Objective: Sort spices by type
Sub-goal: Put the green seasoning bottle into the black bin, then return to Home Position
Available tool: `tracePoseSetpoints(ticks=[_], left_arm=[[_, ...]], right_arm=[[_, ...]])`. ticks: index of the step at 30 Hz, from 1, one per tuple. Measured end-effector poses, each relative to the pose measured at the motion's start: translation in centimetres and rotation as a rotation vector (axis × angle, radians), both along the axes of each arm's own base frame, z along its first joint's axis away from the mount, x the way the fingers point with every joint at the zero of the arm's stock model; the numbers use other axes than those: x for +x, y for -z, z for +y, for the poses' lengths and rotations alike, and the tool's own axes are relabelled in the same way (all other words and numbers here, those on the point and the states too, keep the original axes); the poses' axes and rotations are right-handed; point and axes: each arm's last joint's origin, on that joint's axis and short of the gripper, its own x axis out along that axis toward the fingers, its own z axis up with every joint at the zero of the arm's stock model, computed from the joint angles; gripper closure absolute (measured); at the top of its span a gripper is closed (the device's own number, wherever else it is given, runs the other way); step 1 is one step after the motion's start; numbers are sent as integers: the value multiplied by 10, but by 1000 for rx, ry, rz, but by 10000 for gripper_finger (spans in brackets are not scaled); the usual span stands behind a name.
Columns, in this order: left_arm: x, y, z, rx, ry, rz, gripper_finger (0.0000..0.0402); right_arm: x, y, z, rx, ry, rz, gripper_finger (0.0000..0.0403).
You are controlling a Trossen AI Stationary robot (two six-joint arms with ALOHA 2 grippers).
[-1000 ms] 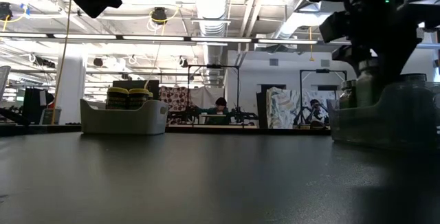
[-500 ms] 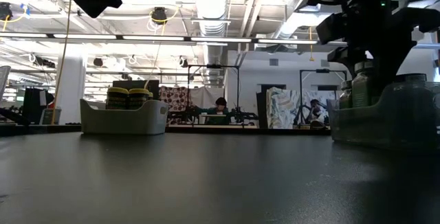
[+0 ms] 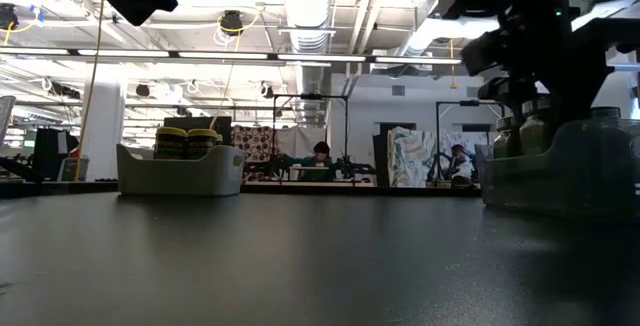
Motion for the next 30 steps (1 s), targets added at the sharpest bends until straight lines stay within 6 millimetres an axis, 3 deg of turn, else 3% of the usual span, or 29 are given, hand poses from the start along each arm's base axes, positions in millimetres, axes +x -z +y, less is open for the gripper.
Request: tracePoseSetpoints(ticks=[13, 17, 20, 30], left_arm=[[0, 0, 0, 2, 2, -1, 123], [0, 0, 0, 10, 6, -2, 123], [0, 0, 0, 13, 7, -3, 123], [0, 0, 0, 14, 8, -3, 123]], right_arm=[[2, 2, -1, 0, 32, 5, 184], [1, 2, -1, -2, 33, 8, 121], [1, 2, -1, -3, 33, 10, 96], [-2, 0, -1, -8, 36, 29, 118]])
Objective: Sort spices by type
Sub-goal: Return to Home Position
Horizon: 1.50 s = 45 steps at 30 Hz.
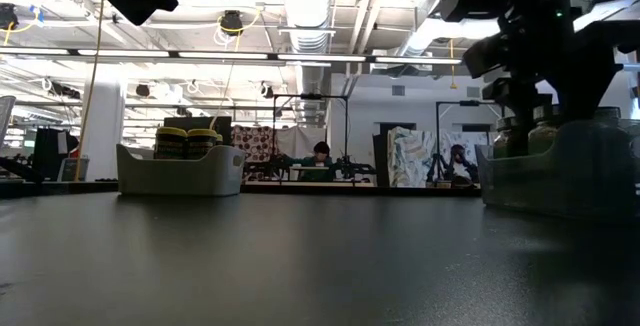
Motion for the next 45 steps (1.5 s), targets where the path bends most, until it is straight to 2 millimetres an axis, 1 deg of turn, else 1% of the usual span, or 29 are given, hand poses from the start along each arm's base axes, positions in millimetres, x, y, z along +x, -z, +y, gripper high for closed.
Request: tracePoseSetpoints(ticks=[5, 10, 15, 19, 21, 26, 30, 32, 34, 37, 39, 41, 45], left_arm=[[0, 0, 0, 1, 0, 0, 123], [0, 0, 0, 1, 0, 0, 123], [0, 0, 0, 1, 0, 0, 123], [0, 0, 1, 7, -14, -3, 123], [2, 0, 4, 11, -37, -6, 123], [8, -2, 19, 18, -158, -27, 123], [15, -3, 36, 27, -247, -47, 123], [17, -5, 44, 103, -238, -67, 123], [20, -6, 52, 177, -192, -78, 123], [22, -5, 65, 223, -176, -76, 123], [21, -1, 73, 248, -167, -79, 123], [18, 5, 81, 243, -166, -118, 123], [1, 26, 91, 175, -174, -248, 123]], right_arm=[[-4, -8, 0, 2, 30, -38, 118], [-13, -22, -1, 9, 77, -102, 118], [-30, -42, -2, 25, 166, -189, 118], [-44, -59, -3, 54, 261, -296, 118], [-52, -66, -4, 66, 276, -342, 117], [-76, -80, -5, 78, 276, -398, 117], [-96, -85, -6, 79, 301, -373, 117], [-105, -86, -6, 83, 351, -346, 117], [-112, -87, -7, 87, 398, -328, 117], [-119, -89, -7, 94, 431, -332, 117], [-123, -90, -7, 102, 425, -352, 117], [-126, -92, -6, 110, 415, -371, 117], [-133, -95, -4, 131, 429, -399, 117]])
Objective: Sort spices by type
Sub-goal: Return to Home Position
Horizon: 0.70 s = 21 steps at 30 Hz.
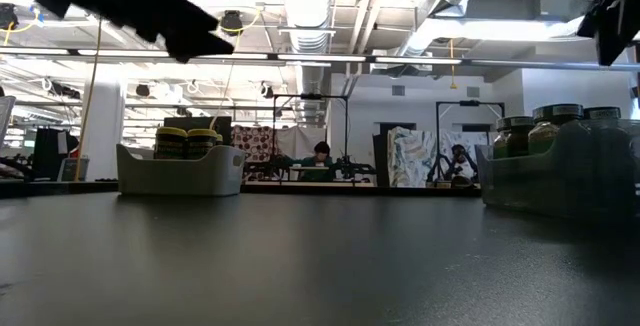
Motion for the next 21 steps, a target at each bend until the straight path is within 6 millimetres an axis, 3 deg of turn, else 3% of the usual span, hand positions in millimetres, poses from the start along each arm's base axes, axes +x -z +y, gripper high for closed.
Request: tracePoseSetpoints(ticks=[4, 10, 21], left_arm=[[-25, 22, 3, -73, -22, -112, 123], [-56, 35, 4, -97, -103, -227, 123], [-86, 55, 1, 42, 3, -428, 123]], right_arm=[[-5, -3, 2, 11, -12, -37, 117], [-5, -3, 0, -75, 15, -61, 117], [5, -9, 1, -120, -32, -186, 117]])
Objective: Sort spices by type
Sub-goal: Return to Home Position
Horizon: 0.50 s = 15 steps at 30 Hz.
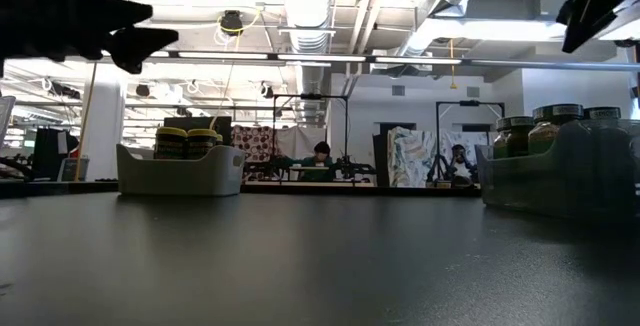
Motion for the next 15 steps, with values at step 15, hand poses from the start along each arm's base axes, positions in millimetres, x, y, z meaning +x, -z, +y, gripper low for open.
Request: tracePoseSetpoints(ticks=[15], left_arm=[[-3, 32, -1, -58, 20, 168, 123]], right_arm=[[-6, -1, -2, -42, 17, -12, 117]])
